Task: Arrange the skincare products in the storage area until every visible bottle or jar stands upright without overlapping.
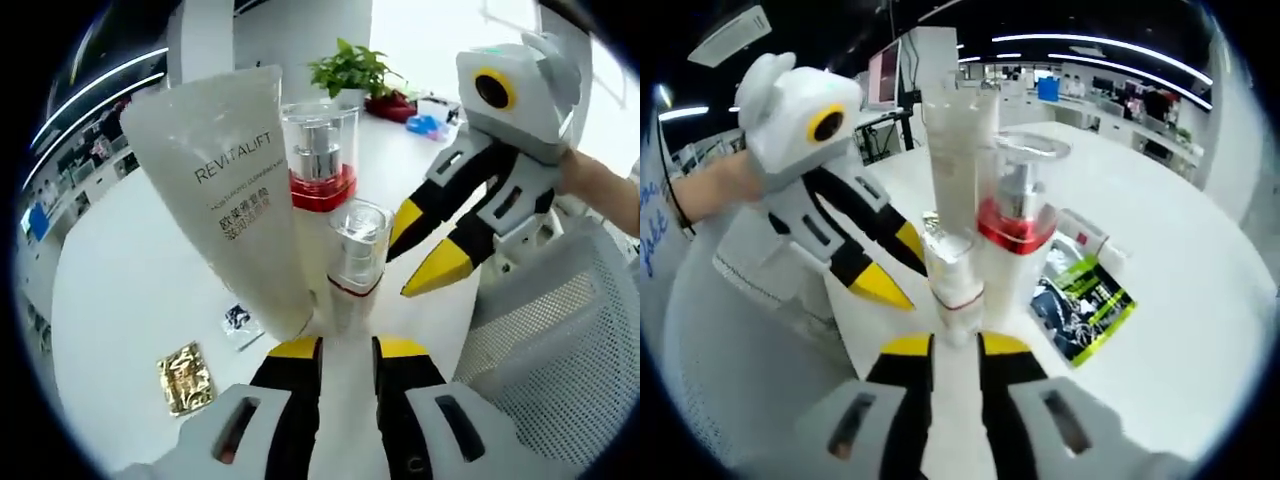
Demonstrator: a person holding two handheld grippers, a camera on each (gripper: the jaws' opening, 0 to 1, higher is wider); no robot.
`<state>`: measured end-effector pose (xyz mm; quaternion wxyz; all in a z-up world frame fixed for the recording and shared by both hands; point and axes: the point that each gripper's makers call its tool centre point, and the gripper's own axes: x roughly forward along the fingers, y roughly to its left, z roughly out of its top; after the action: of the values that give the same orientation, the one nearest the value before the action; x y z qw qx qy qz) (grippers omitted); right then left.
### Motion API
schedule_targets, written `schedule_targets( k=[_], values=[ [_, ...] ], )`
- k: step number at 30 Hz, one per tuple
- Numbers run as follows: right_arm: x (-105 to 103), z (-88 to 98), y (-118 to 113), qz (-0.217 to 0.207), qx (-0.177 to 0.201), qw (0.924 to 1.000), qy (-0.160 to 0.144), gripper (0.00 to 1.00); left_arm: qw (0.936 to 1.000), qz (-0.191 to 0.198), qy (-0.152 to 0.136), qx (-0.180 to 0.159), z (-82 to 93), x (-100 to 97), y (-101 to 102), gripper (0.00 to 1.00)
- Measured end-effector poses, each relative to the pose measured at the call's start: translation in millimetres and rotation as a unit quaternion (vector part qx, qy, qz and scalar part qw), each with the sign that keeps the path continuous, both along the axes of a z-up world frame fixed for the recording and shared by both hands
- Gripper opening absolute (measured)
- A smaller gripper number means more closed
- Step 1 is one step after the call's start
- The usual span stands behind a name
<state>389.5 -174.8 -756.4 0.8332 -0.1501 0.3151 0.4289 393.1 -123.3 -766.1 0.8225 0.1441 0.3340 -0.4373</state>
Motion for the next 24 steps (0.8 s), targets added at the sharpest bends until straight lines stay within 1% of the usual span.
schedule_targets(
  k=[4,8,10,14,19,24],
  values=[
    [2.0,10.0,-2.2,-0.011,0.002,0.9999,-0.008,0.26,0.9999,0.009,-0.008,-0.008,9.8,1.3,7.6,0.24],
    [3.7,19.2,-3.6,-0.015,0.0,0.9997,-0.018,0.29,0.9997,0.014,-0.019,-0.002,17.1,3.1,15.4,0.34],
    [4.3,23.3,-3.9,-0.018,-0.004,0.9996,-0.022,0.33,0.9996,0.016,-0.022,-0.005,21.2,3.7,17.7,0.34],
    [5.7,30.8,-3.8,-0.021,-0.006,0.9993,-0.031,0.37,0.9993,0.023,-0.029,-0.01,29.4,5.6,22.9,0.41],
    [5.8,36.3,-5.1,-0.025,-0.015,0.9989,-0.036,0.45,0.9987,0.032,-0.038,-0.006,37.6,8.6,35.1,0.47],
    [4.8,43.6,-6.5,-0.032,-0.015,0.9986,-0.04,0.54,0.9983,0.037,-0.046,-0.001,45.6,10.5,44.5,0.53]
  ],
)
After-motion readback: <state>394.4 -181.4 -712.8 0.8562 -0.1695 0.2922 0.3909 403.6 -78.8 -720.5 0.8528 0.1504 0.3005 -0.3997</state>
